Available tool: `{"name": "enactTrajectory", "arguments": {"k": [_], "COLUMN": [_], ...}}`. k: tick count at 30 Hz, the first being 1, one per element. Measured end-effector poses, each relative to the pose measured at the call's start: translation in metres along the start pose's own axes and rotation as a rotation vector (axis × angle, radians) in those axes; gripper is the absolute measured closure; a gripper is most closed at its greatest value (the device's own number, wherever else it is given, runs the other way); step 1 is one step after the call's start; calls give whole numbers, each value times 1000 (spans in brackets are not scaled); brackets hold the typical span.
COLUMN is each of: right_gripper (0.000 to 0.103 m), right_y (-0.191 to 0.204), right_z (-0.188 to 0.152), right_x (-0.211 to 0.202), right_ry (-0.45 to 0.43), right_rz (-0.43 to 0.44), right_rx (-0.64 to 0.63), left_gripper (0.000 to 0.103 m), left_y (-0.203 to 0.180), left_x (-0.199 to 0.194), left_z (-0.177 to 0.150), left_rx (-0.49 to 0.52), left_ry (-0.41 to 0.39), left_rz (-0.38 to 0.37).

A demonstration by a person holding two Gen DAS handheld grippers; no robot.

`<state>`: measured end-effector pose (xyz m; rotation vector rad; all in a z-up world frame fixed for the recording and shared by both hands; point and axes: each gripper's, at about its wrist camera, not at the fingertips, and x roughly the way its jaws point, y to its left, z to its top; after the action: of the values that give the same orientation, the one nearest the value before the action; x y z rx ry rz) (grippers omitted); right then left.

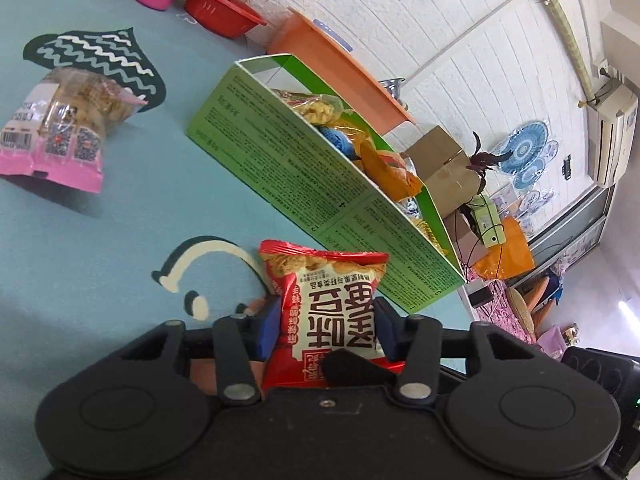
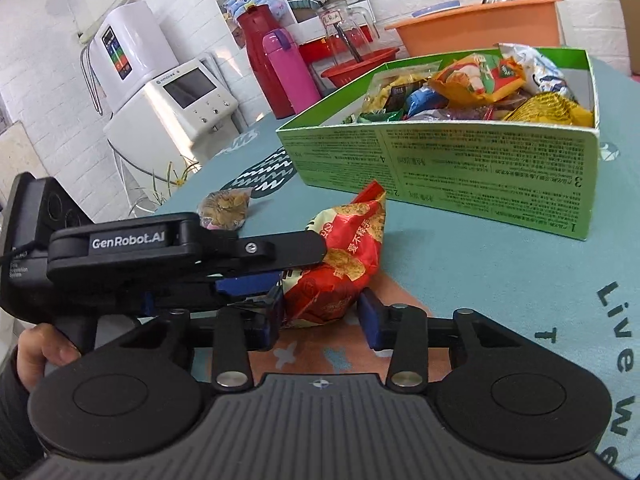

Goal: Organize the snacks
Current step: 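Carry both red packets into the green box and open both tools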

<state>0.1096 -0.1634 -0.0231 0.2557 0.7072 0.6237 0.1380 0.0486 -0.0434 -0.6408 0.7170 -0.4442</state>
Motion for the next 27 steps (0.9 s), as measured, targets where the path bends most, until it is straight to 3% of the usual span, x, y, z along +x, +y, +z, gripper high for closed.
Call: {"name": "enactTrajectory", "arguments": {"k": [5, 14, 24, 27], "right_gripper": [37, 37, 37, 32], "right_y": [6, 5, -16, -24], "right_z": [11, 62, 99, 102], "right_x": [-21, -30, 9, 25], "right_ry": [-73, -239, -295, -272], "right_rz": [4, -11, -36, -57], "right_rx": [-43, -99, -103, -102], "left_gripper": [74, 73, 73, 70], "left_y": [-27, -65, -51, -39], "left_x": [-10, 2, 42, 59], "left_z": [13, 70, 111, 116], "left_rx": [65, 181, 198, 192], "left_ry": [-59, -141, -147, -112], "left_rz": [-44, -76, -31, -3]}}
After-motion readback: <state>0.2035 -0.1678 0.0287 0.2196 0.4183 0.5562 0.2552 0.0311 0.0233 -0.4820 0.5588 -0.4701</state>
